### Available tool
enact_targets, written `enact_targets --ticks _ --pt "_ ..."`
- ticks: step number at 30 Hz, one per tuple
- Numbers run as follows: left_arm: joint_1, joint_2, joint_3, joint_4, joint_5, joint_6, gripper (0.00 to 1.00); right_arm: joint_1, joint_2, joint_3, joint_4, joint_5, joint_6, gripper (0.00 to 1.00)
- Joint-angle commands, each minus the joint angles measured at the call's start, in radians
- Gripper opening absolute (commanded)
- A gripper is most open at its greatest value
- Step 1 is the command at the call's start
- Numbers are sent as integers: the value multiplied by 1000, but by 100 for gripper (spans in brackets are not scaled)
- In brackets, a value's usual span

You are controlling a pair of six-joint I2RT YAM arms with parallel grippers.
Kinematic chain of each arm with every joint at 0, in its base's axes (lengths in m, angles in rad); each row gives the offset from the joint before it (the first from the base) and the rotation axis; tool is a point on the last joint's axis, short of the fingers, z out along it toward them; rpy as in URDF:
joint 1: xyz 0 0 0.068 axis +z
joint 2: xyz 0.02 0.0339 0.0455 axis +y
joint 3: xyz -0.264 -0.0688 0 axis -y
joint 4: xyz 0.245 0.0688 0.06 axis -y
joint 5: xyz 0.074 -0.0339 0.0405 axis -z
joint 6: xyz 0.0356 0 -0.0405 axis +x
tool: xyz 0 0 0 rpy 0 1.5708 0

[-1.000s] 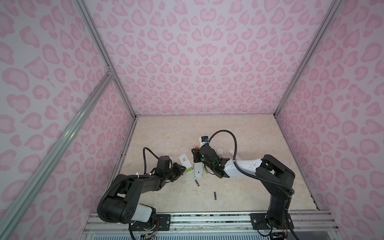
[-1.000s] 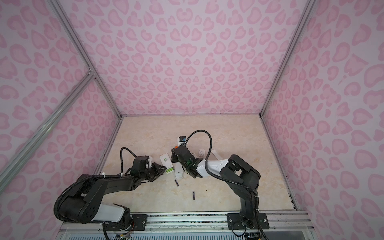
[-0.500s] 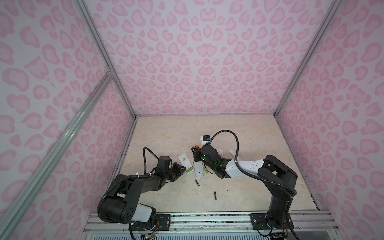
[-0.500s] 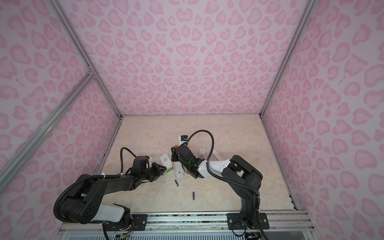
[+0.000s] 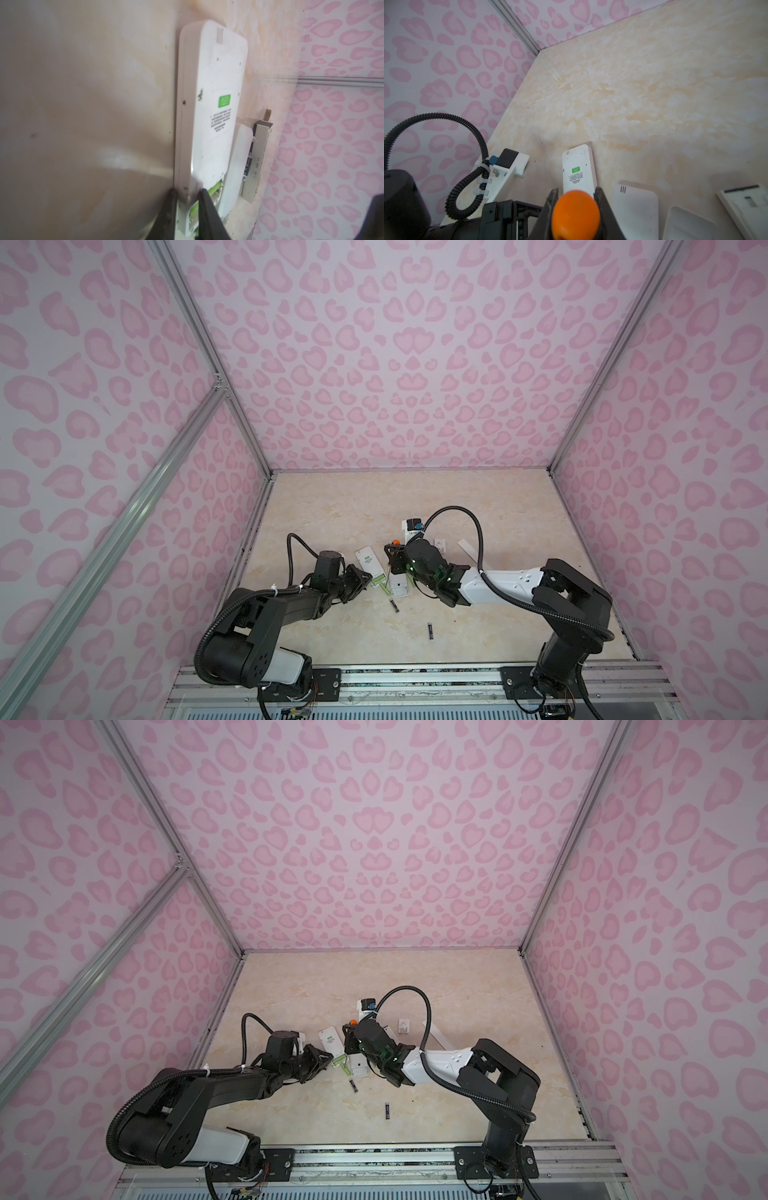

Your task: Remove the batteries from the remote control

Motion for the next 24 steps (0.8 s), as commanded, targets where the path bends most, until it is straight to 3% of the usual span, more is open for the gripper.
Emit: enact_targets --ticks 1,10,17,24 --pt "-4 3 0 -92 -17 11 21 -6 -3 -9 -15 31 -18 0" --pt "-3 -48 19 -140 -21 41 22 25 1 27 -46 25 -79 0" --pt "11 -152 77 -309 -72 123 35 36 29 95 -71 52 -180 0" --pt "24 -280 58 -451 -132 169 35 -5 97 199 -118 47 -244 0"
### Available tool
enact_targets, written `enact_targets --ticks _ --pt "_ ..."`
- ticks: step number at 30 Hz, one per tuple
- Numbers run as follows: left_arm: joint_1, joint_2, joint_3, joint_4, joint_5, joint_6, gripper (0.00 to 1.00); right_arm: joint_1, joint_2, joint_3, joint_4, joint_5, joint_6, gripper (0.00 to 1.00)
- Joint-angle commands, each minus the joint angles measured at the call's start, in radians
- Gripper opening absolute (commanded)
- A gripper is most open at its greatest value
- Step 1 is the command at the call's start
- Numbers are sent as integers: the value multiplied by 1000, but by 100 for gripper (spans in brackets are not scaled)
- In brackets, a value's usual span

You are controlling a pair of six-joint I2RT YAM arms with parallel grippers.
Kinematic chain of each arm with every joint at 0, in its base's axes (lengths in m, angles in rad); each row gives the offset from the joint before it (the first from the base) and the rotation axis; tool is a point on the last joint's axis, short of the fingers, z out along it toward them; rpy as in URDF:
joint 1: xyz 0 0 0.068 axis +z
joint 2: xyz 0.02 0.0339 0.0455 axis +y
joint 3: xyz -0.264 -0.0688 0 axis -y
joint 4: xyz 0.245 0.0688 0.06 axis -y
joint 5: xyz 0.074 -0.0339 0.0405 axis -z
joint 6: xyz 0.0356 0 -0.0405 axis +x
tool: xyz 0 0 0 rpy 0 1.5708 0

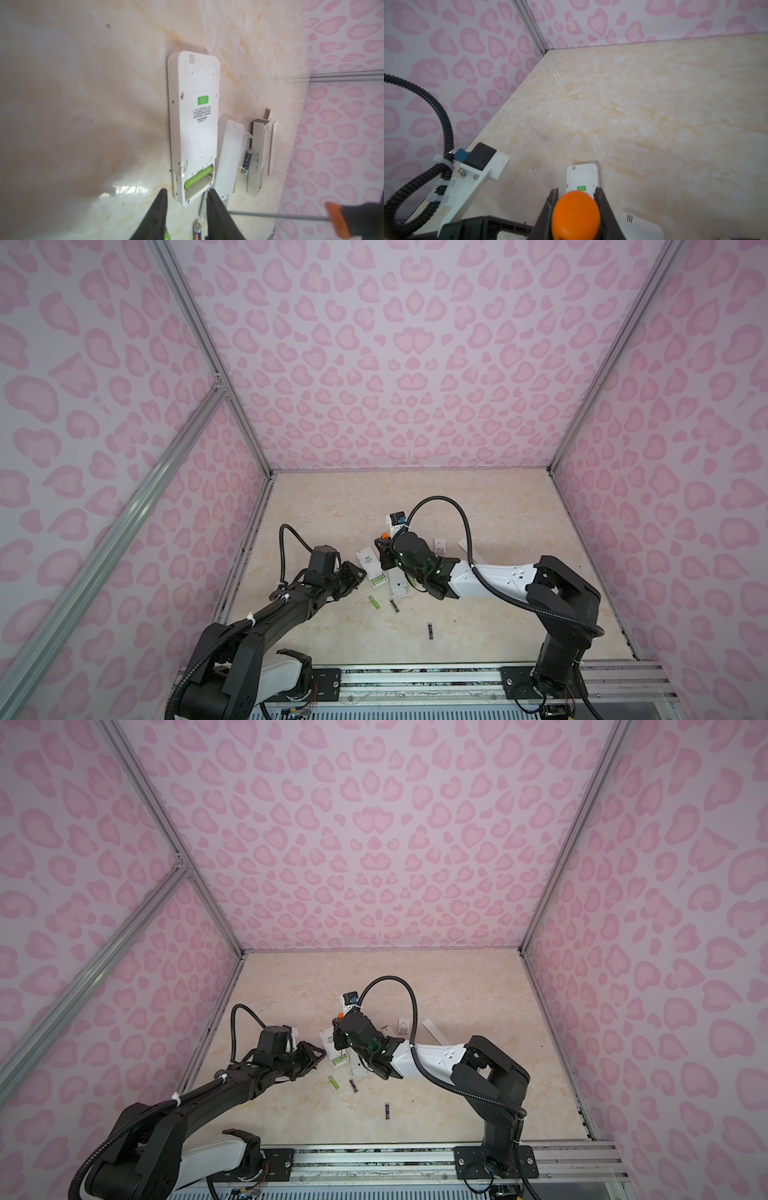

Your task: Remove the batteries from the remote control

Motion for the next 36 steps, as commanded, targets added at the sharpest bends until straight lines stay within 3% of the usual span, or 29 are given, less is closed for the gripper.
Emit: enact_targets --ticks 1,13,23,36 --pt "4 -55 -23 -111 -51 40 35 -22 34 29 -30 10 -46 0" --pt "4 -175 -156 -173 -43 23 26 -43 167 152 -108 -54 -91 0" --pt "-16 -246 -223 -159 -33 -33 23 -20 170 148 -107 -87 -61 0" --pt "-22 -251 -93 -254 -82 39 27 7 115 128 -101 -63 -73 0"
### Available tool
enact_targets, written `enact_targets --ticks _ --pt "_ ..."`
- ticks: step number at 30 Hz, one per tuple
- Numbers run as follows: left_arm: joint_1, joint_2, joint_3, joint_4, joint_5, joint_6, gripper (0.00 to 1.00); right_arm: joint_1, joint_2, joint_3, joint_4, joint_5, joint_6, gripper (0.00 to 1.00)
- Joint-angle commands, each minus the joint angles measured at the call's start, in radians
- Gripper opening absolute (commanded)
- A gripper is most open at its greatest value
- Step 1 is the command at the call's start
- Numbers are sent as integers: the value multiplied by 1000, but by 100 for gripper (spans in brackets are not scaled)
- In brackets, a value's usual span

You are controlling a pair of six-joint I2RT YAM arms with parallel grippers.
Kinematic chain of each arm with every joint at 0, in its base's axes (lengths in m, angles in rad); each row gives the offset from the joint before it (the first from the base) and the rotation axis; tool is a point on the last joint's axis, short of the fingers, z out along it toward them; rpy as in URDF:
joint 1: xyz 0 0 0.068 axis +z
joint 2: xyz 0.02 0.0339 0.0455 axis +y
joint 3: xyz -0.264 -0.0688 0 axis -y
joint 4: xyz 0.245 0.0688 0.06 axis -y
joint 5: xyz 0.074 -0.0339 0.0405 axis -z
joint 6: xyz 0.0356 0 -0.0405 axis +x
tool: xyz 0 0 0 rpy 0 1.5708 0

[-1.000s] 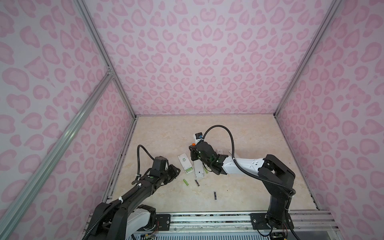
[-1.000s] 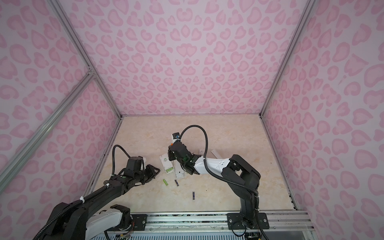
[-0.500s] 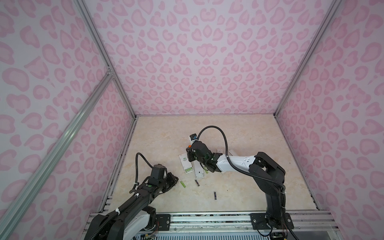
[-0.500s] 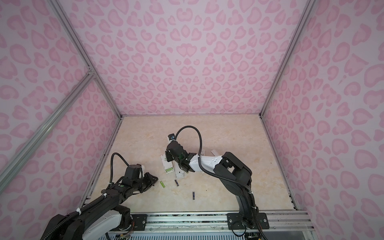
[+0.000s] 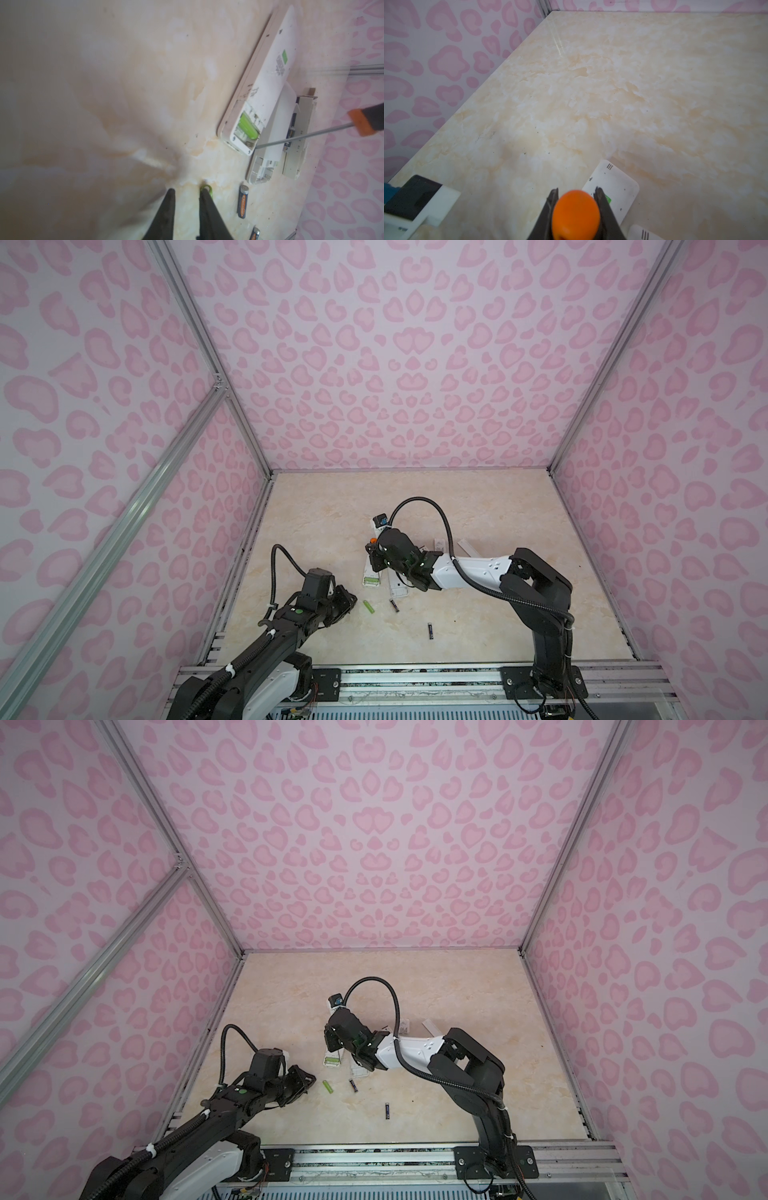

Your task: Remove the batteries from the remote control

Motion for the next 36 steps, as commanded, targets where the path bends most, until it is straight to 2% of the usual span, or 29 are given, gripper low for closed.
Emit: enact_targets --ticks 1,8,15,21,27,36 --pt "3 8 56 -52 -28 51 27 0 -25 -14 11 25 -11 0" --pt "23 110 149 -22 18 91 30 0 -63 -27 42 43 -27 0" --pt "63 267 186 80 69 92 29 0 -58 -21 41 35 -11 0" --pt "64 335 181 153 93 76 29 -37 -48 -17 31 73 -18 0" --pt "62 368 179 171 88 79 28 -119 46 91 -1 66 -40 0" --pt "62 380 190 170 84 81 27 -127 213 296 -53 -26 -30 0"
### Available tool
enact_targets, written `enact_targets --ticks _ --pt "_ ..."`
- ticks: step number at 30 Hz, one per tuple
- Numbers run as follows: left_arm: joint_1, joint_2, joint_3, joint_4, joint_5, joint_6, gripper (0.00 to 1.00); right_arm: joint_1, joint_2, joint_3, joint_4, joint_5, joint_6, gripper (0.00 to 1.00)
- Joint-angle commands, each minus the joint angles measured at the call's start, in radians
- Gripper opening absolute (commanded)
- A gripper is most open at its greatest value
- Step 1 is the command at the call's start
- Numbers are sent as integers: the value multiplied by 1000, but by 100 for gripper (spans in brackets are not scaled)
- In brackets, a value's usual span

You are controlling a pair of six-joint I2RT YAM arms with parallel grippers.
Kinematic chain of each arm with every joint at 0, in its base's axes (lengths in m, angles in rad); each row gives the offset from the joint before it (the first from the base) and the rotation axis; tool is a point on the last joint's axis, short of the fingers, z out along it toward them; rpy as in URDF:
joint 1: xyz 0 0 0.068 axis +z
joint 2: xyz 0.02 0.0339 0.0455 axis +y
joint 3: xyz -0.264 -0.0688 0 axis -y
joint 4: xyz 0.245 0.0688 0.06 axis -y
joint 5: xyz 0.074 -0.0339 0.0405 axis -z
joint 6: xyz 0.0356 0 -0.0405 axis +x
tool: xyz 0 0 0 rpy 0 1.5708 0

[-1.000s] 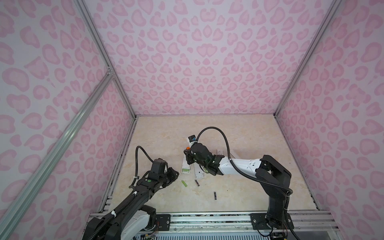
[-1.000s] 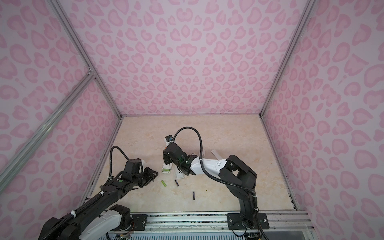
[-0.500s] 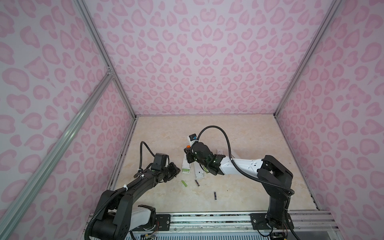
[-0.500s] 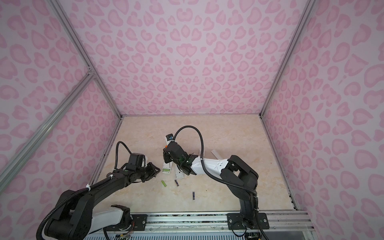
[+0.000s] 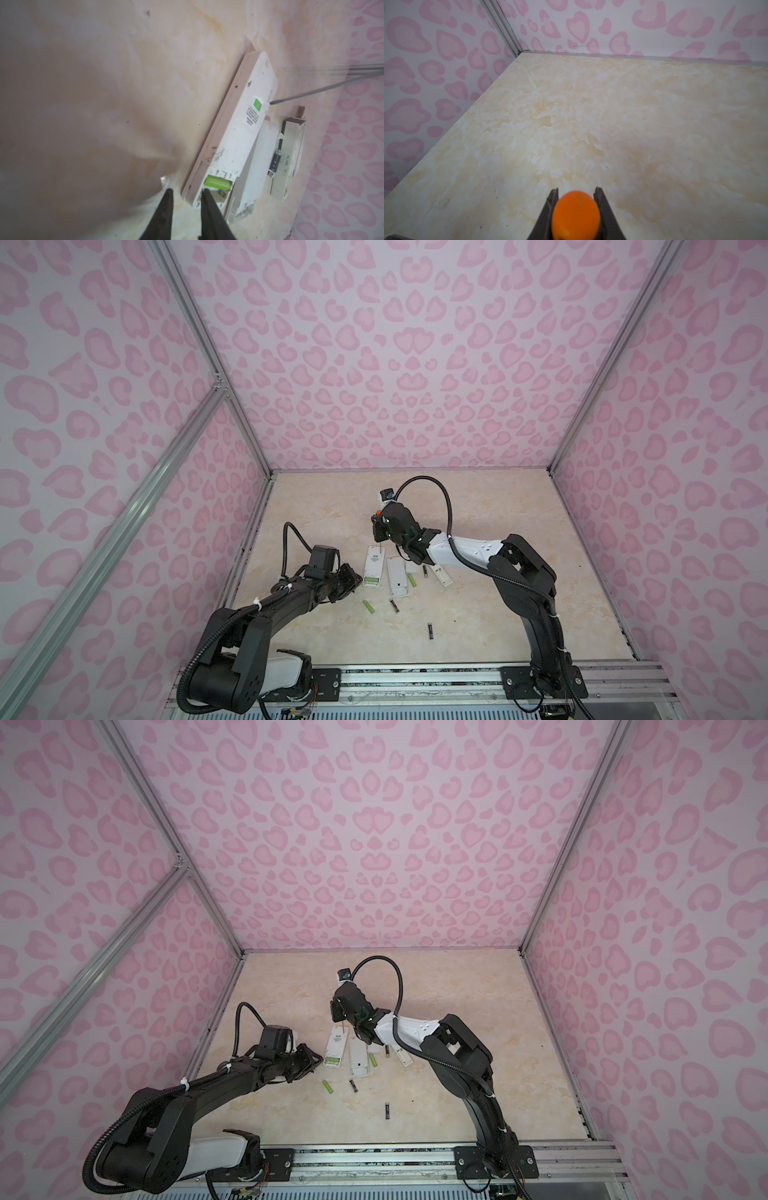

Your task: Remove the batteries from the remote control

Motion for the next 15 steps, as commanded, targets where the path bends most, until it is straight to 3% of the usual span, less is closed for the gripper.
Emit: enact_targets --ticks 1,15 --pt "1 4 12 25 3 4 27 4 45 53 -32 -54 13 0" --pt "2 -21 20 0 -6 29 28 -18 -39 14 -69 8 -19 0"
